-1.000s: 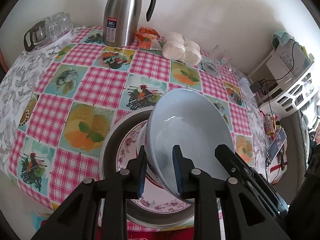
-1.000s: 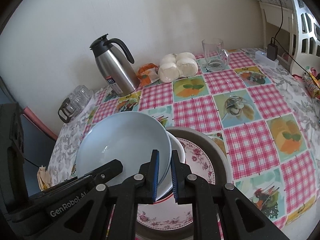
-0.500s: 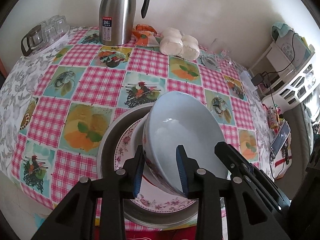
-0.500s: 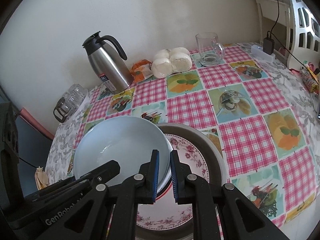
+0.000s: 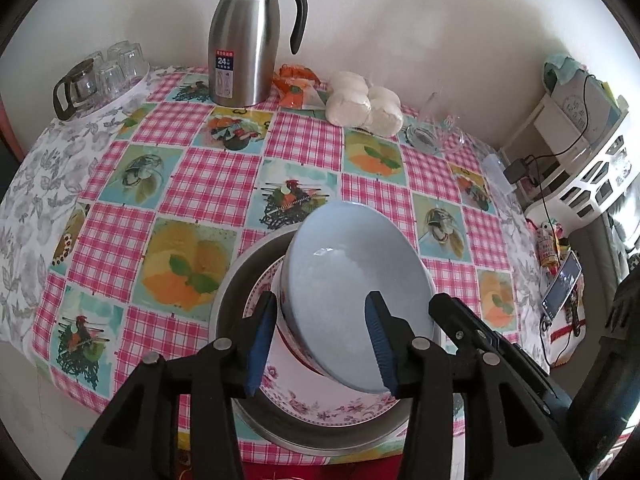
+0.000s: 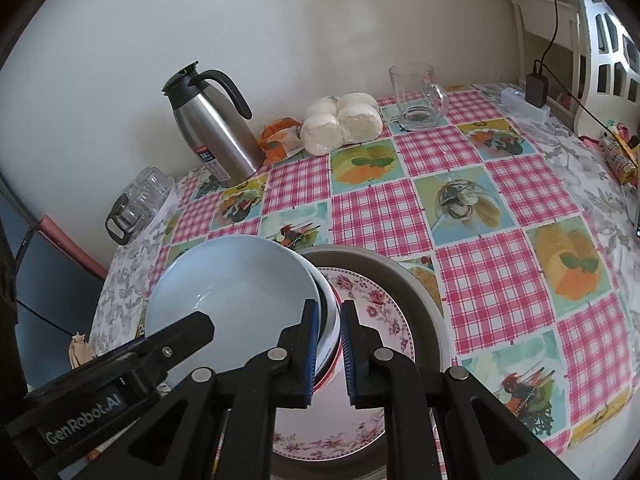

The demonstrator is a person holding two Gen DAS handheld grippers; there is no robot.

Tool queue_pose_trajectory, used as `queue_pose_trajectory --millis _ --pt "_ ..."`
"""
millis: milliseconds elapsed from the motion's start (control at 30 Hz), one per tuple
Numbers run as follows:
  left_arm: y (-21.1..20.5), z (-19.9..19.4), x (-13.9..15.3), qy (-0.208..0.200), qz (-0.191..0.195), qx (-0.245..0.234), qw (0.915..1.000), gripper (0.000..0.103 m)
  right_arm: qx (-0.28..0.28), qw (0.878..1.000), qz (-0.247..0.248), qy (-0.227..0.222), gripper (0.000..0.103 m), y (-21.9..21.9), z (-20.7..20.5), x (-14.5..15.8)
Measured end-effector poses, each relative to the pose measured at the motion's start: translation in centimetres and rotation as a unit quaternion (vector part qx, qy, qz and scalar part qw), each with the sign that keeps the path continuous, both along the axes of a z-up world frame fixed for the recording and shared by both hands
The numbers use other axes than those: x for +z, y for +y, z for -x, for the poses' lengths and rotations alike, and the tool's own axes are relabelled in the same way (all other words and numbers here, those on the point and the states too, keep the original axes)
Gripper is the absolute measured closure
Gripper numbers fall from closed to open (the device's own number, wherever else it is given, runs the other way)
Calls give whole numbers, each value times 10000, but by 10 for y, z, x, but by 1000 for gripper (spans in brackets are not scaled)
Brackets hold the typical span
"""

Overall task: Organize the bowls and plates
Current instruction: 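Lower the pale blue bowl into the square bowl and open the right gripper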

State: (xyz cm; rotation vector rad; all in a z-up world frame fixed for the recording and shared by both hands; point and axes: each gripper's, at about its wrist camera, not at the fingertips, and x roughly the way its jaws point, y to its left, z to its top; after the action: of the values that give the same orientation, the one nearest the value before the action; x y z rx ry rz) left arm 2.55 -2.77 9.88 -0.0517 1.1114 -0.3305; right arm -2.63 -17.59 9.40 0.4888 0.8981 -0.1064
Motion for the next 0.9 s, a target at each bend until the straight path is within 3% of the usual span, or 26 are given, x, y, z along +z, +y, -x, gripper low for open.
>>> queue_pose_trajectory --millis 367,500,900 --pt "31 -8 4 -248 257 748 9966 56 3 10000 -28 -6 89 0 0 0" --pt "37 -12 2 -236 563 832 9947 64 14 10000 -67 -10 89 -1 0 0" --pt "32 -17 -16 102 980 739 9924 90 -49 9999 -107 7 85 -5 2 0"
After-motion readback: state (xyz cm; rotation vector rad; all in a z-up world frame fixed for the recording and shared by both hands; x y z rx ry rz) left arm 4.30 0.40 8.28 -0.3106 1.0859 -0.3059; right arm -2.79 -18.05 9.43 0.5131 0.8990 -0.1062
